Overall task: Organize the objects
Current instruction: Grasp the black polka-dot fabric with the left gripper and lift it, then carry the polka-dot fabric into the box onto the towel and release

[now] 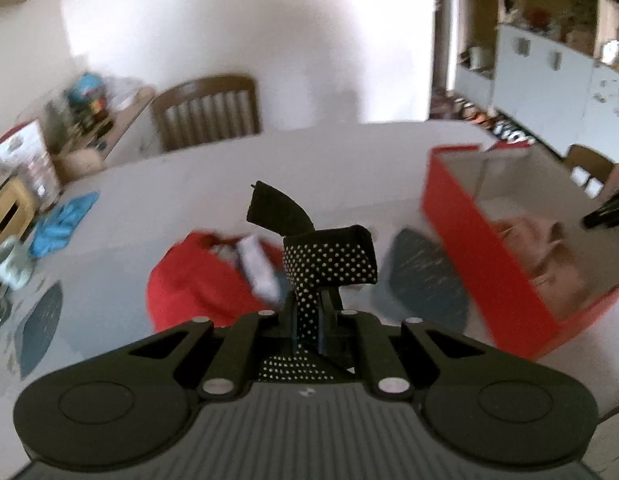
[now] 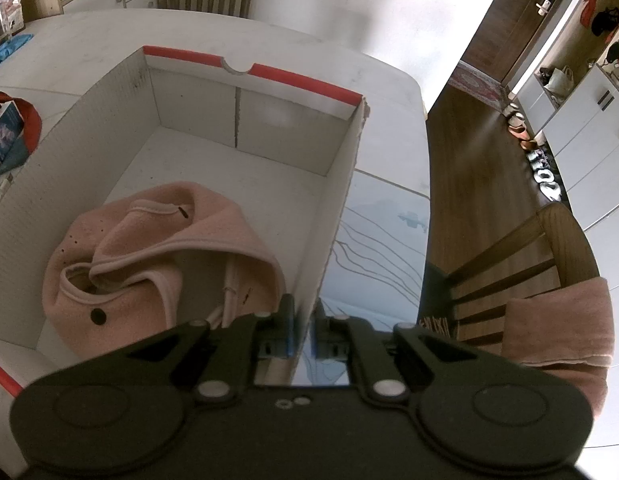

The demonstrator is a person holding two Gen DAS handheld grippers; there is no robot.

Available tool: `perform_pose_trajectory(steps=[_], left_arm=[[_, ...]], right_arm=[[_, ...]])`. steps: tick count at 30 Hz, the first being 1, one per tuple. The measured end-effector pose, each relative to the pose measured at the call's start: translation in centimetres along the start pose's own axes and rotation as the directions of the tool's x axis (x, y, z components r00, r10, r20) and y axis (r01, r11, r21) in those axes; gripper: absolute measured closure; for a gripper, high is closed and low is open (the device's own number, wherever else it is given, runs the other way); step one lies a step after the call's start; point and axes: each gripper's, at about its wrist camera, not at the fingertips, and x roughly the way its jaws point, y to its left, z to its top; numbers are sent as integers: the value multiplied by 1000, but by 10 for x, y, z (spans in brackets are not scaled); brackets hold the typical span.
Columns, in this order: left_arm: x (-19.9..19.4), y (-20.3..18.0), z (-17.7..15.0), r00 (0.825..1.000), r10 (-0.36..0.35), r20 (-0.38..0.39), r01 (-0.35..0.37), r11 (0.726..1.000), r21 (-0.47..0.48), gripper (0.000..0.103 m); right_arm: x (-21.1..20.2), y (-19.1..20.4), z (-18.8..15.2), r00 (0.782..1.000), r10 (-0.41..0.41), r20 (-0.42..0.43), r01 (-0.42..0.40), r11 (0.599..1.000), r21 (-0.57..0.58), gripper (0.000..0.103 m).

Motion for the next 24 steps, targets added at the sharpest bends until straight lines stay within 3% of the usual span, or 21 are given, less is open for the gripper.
perform_pose_trajectory(steps=[13,24], left_arm=[[-8,-68,52,979,-186,82,174,975,135,95],[25,-135,79,940,-334,69,309,920,243,95]], right_arm=[[0,0,1,1000,1,6,-1,1000,3,97],[1,0,1,1000,2,5,-2,1000,4,97]])
